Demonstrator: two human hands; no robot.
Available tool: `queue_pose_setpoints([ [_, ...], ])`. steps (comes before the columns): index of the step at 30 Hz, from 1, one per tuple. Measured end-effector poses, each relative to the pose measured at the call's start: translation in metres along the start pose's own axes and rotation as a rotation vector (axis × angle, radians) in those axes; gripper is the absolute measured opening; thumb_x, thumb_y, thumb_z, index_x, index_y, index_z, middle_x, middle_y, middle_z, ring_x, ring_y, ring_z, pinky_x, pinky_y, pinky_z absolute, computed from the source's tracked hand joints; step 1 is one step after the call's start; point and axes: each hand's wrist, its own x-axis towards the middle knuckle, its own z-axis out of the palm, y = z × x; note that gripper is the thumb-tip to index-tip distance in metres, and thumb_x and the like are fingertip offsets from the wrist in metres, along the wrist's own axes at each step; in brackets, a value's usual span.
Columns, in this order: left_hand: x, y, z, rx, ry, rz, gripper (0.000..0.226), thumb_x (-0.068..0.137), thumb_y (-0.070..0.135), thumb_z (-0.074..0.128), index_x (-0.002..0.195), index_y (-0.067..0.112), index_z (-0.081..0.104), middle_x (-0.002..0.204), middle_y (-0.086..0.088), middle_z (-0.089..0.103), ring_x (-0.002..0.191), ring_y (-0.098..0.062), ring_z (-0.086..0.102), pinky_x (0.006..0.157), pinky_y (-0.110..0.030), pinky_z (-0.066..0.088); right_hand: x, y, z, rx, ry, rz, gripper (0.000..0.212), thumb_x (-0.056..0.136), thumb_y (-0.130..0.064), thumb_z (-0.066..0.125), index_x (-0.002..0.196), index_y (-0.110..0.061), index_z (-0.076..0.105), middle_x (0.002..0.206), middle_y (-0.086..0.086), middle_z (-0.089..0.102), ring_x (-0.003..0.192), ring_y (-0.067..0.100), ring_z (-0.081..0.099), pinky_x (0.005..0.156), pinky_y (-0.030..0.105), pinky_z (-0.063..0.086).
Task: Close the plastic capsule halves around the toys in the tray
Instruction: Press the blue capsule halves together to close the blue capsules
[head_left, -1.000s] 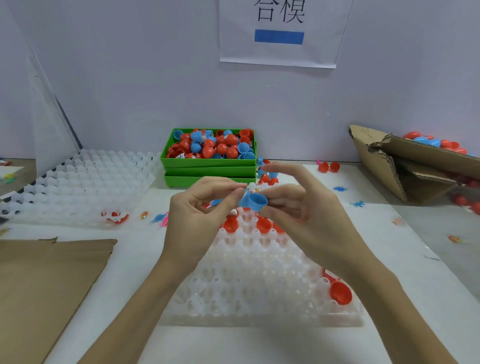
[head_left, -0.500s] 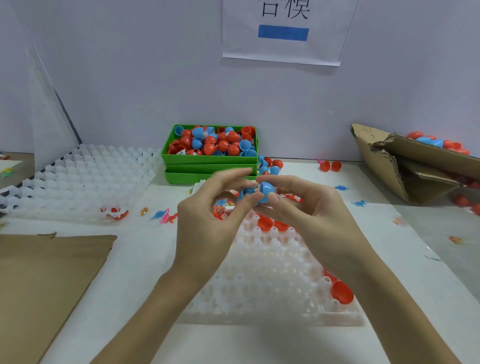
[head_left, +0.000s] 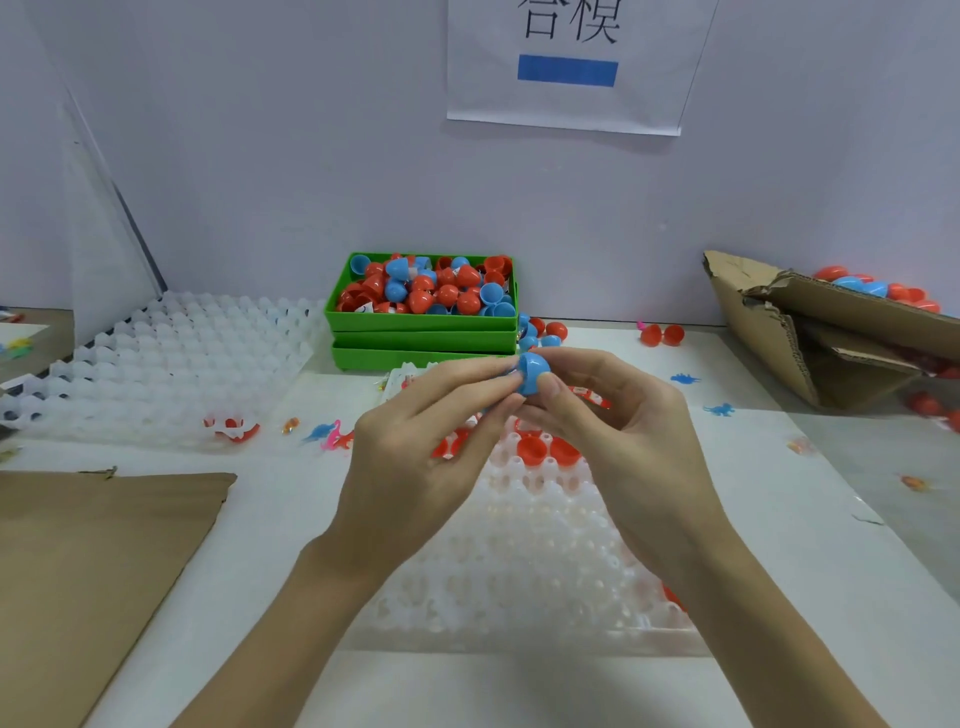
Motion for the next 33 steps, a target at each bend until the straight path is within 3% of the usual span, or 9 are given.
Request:
queue_pose_setpoints([
  [3, 0.000, 0.002, 0.000, -0.031, 0.007, -0.019, 0.021, 0.093, 0.003, 0.078, 0.113, 0.003, 0.075, 0.116, 0.001, 0.074, 0.111, -0.009, 0.070, 0.099, -0.022, 0.054, -0.001, 0.001, 0.002, 0.024, -0.004, 0.007, 0.019, 0.096, -0.013, 0.068, 0.114, -0.015, 0.074, 0.106, 0.002, 0.077, 0.098, 0.021, 0.076, 0.089, 0.032, 0.061],
  [6, 0.004, 0.009, 0.001, -0.207, 0.014, -0.254, 0.034, 0.093, 0.012, 0.076, 0.123, 0.018, 0.062, 0.115, 0.018, 0.071, 0.111, -0.001, 0.069, 0.096, -0.017, 0.054, -0.001, 0.002, 0.003, 0.015, 0.001, 0.000, 0.021, 0.094, -0.014, 0.071, 0.114, -0.015, 0.073, 0.106, -0.001, 0.077, 0.095, 0.020, 0.077, 0.087, 0.032, 0.062],
  [11, 0.007, 0.011, 0.003, -0.422, -0.017, -0.479, 0.018, 0.093, 0.011, 0.076, 0.110, 0.016, 0.071, 0.105, 0.011, 0.077, 0.105, -0.014, 0.075, 0.090, -0.022, 0.058, 0.000, 0.005, 0.003, -0.047, 0.000, -0.042, 0.021, 0.092, -0.010, 0.074, 0.111, -0.018, 0.074, 0.105, -0.003, 0.077, 0.092, 0.018, 0.077, 0.086, 0.030, 0.062],
  [16, 0.010, 0.011, -0.002, -0.506, -0.011, -0.564, 0.014, 0.091, 0.004, 0.078, 0.102, 0.013, 0.078, 0.097, 0.008, 0.080, 0.096, -0.012, 0.077, 0.085, -0.019, 0.058, -0.002, 0.008, 0.006, -0.050, -0.021, -0.072, 0.020, 0.093, -0.008, 0.074, 0.111, -0.017, 0.073, 0.106, 0.000, 0.077, 0.092, 0.017, 0.077, 0.085, 0.027, 0.061],
  [20, 0.014, 0.008, -0.006, -0.498, 0.016, -0.607, 0.014, 0.087, 0.015, 0.079, 0.100, 0.020, 0.080, 0.102, 0.008, 0.078, 0.101, -0.014, 0.075, 0.085, -0.021, 0.060, -0.002, 0.009, 0.007, -0.037, -0.021, -0.074, 0.021, 0.092, -0.009, 0.074, 0.111, -0.018, 0.073, 0.105, -0.003, 0.077, 0.093, 0.015, 0.077, 0.082, 0.022, 0.060],
  [25, 0.014, 0.010, -0.006, -0.383, -0.025, -0.543, 0.016, 0.085, 0.026, 0.076, 0.100, 0.023, 0.077, 0.107, 0.006, 0.070, 0.107, -0.013, 0.070, 0.086, -0.016, 0.057, -0.002, 0.008, 0.007, -0.032, -0.008, -0.086, 0.020, 0.092, -0.011, 0.074, 0.112, -0.018, 0.073, 0.104, -0.007, 0.077, 0.094, 0.015, 0.077, 0.083, 0.024, 0.060],
  [33, 0.009, 0.017, 0.000, -0.383, -0.074, -0.528, 0.021, 0.097, 0.023, 0.066, 0.114, 0.018, 0.077, 0.108, 0.009, 0.076, 0.104, -0.012, 0.073, 0.082, -0.018, 0.058, -0.002, 0.007, 0.006, -0.034, 0.026, -0.062, 0.019, 0.093, -0.013, 0.074, 0.111, -0.020, 0.074, 0.101, -0.008, 0.077, 0.093, 0.014, 0.076, 0.084, 0.025, 0.061],
])
